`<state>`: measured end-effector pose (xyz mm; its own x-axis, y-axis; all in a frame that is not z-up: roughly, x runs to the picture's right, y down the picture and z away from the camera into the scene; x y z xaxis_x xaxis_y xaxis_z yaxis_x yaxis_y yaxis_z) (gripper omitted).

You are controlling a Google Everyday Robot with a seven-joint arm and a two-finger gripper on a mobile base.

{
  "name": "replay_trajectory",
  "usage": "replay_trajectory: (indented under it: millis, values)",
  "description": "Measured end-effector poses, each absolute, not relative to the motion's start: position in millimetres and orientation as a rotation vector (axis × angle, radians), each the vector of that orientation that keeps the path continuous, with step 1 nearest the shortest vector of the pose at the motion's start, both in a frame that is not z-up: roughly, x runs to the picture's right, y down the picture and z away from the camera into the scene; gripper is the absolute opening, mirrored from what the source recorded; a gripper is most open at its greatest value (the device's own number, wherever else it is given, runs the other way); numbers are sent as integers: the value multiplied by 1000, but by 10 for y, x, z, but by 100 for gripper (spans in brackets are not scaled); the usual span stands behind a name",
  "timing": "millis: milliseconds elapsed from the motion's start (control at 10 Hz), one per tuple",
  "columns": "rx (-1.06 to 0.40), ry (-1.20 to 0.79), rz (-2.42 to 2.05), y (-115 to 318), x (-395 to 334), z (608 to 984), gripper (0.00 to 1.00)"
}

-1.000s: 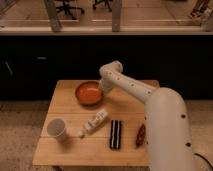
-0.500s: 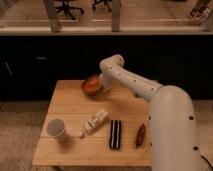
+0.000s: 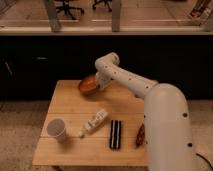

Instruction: Pick up the ceramic bowl

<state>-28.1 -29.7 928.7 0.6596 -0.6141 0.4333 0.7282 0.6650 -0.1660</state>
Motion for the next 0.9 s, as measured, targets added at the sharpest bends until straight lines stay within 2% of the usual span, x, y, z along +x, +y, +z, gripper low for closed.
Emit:
replay_trajectory:
  millis: [100, 300, 500, 700, 900]
  values:
    - [-336, -361, -791, -329, -345, 9275, 10]
    - [-324, -365, -836, -362, -516, 9291, 3]
    - [-319, -361, -865, -293, -519, 9346, 10]
    - [-312, -358, -894, -357, -588, 9363, 4]
    - [-308, -365, -924, -426, -735, 9290, 5]
